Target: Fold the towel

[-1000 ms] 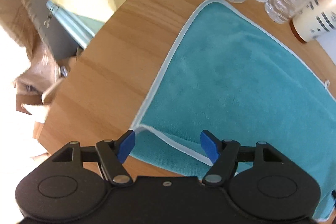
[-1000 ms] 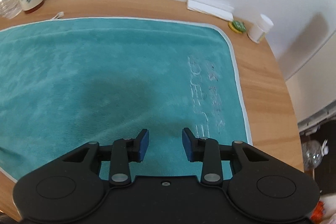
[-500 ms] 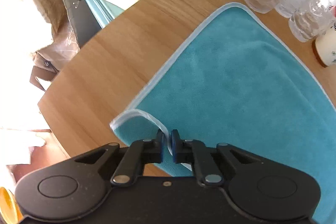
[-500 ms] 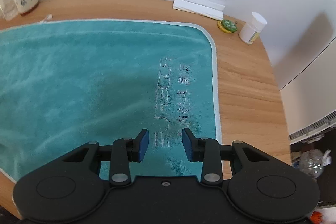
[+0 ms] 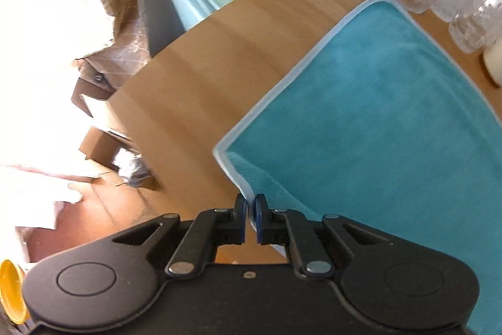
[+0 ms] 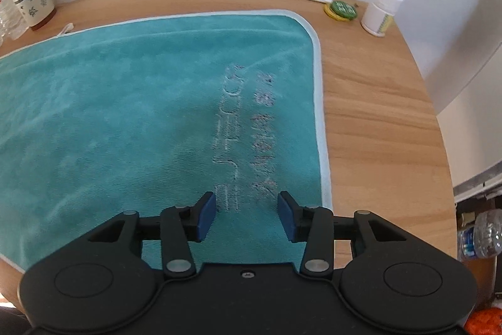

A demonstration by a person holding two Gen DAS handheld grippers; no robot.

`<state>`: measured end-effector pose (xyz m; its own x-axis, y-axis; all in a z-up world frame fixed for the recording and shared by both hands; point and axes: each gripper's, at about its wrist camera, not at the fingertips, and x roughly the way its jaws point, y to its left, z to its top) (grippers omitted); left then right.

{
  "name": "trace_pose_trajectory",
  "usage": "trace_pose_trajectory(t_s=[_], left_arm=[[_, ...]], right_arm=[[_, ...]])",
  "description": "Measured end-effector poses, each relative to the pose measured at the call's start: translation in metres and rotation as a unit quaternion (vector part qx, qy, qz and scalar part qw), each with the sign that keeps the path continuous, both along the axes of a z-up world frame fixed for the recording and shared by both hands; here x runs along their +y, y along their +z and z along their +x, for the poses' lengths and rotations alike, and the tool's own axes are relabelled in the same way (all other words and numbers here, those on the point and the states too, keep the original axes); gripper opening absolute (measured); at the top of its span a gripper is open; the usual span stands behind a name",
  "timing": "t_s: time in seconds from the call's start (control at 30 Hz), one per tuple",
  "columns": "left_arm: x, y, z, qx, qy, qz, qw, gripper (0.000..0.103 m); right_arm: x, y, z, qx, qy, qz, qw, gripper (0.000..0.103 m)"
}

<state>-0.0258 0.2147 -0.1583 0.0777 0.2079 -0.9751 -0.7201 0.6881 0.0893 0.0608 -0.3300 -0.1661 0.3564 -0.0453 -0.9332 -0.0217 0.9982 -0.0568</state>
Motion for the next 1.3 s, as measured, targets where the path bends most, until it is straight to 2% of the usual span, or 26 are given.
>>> trace_pose_trajectory(t_s=[0.1,0.17,0.23,0.3,0.33,0.43,0.6,0.67,0.8,0.9,1.07,1.17,1.2,1.23,1.3], left_arm=[[0.003,-0.002,-0.011,0.018,-0.008,-0.016,0.9997,0.008],[0.004,0.002,-0.014,0.023,-0.019,-0.014,0.9995,0.016],[0.005,0.010,-0.013,0.032,-0.033,0.005,0.9989,0.045],[0.006,0.017,-0.011,0.036,-0.045,0.033,0.9978,0.055],[0.008,0.020,-0.009,0.037,-0.055,0.052,0.9965,0.057],[0.014,0.026,-0.001,0.034,-0.066,0.078,0.9942,0.058],[0.020,0.029,0.031,-0.014,-0.094,0.073,0.9928,0.058],[0.015,0.026,0.047,-0.033,-0.122,0.072,0.9894,0.058],[-0.002,0.011,0.082,-0.064,-0.195,0.064,0.9766,0.058],[-0.011,-0.001,0.102,-0.058,-0.223,0.072,0.9705,0.058],[-0.011,-0.012,0.120,-0.053,-0.237,0.096,0.9652,0.058],[-0.009,-0.018,0.129,-0.037,-0.246,0.113,0.9619,0.058],[-0.009,-0.019,0.132,-0.034,-0.247,0.122,0.9609,0.061],[-0.009,-0.019,0.135,-0.029,-0.249,0.134,0.9589,0.068],[-0.009,-0.020,0.141,-0.018,-0.250,0.150,0.9563,0.072]], right_arm=[[0.001,0.000,-0.001,0.005,0.007,-0.011,1.000,0.050],[0.005,0.001,0.000,0.008,0.016,-0.030,0.999,0.050],[0.007,0.002,-0.001,0.011,0.015,-0.043,0.999,0.050],[0.007,0.004,-0.004,0.010,0.012,-0.045,0.999,0.050],[0.007,0.005,-0.006,0.008,0.011,-0.043,0.999,0.051],[0.009,0.009,-0.018,0.004,0.010,-0.035,0.999,0.051],[0.011,0.005,-0.034,0.019,0.001,-0.019,1.000,0.051],[0.013,0.005,-0.039,0.024,-0.003,-0.018,1.000,0.051],[0.017,0.004,-0.046,0.034,-0.014,-0.016,0.999,0.051],[0.021,0.001,-0.049,0.035,-0.023,-0.022,0.999,0.051],[0.003,-0.002,-0.055,0.037,-0.081,0.020,0.996,0.052],[0.000,-0.002,-0.060,0.041,-0.086,0.004,0.995,0.064],[-0.003,-0.002,-0.062,0.043,-0.092,0.003,0.995,0.065],[-0.005,-0.002,-0.063,0.046,-0.100,0.008,0.994,0.065],[-0.013,-0.002,-0.066,0.050,-0.124,0.018,0.991,0.065]])
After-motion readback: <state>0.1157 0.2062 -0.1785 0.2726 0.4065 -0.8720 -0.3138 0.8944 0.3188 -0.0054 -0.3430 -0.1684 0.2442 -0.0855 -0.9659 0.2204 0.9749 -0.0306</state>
